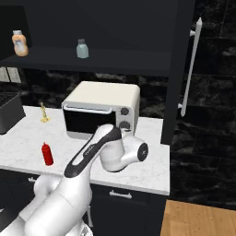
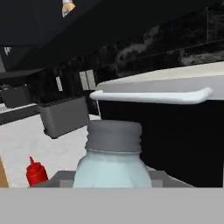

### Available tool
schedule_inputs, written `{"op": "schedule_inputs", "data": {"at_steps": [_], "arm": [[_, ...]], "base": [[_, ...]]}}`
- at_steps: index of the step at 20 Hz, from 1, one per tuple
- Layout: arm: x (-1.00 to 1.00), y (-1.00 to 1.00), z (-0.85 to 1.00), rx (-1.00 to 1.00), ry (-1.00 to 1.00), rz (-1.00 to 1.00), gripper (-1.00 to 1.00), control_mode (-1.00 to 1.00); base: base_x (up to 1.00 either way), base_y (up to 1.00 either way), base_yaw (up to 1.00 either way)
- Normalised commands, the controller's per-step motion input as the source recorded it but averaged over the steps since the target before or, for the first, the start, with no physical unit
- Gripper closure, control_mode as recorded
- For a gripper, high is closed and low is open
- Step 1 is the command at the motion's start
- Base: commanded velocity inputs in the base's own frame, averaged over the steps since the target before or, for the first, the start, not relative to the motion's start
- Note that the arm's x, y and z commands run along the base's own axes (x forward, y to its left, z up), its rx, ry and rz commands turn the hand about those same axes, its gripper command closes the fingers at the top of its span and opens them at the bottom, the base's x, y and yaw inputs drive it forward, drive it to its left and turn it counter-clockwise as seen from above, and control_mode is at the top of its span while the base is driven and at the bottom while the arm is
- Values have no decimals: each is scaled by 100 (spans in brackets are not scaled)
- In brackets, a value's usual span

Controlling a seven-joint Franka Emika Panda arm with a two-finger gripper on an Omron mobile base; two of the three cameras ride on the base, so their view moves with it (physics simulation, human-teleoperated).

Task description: Put the shaker and condiment bottle from the counter next to their counterparts in the cabinet.

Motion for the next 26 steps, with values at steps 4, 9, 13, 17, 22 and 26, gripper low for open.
{"op": "schedule_inputs", "data": {"at_steps": [4, 9, 13, 17, 22, 26], "arm": [[-25, 8, 100, 16, 0, -46, 100, -100], [-4, 0, 100, 11, 0, -33, 100, -100], [-19, -1, 100, 0, -5, -9, 100, -100], [-12, -4, 100, 0, -3, -9, 100, -100], [-4, -5, 100, 0, 0, -9, 100, -100], [0, -1, 98, -11, 4, -1, 100, -100]], "base": [[0, 0, 0], [0, 0, 0], [0, 0, 0], [0, 0, 0], [0, 0, 0], [0, 0, 0]]}}
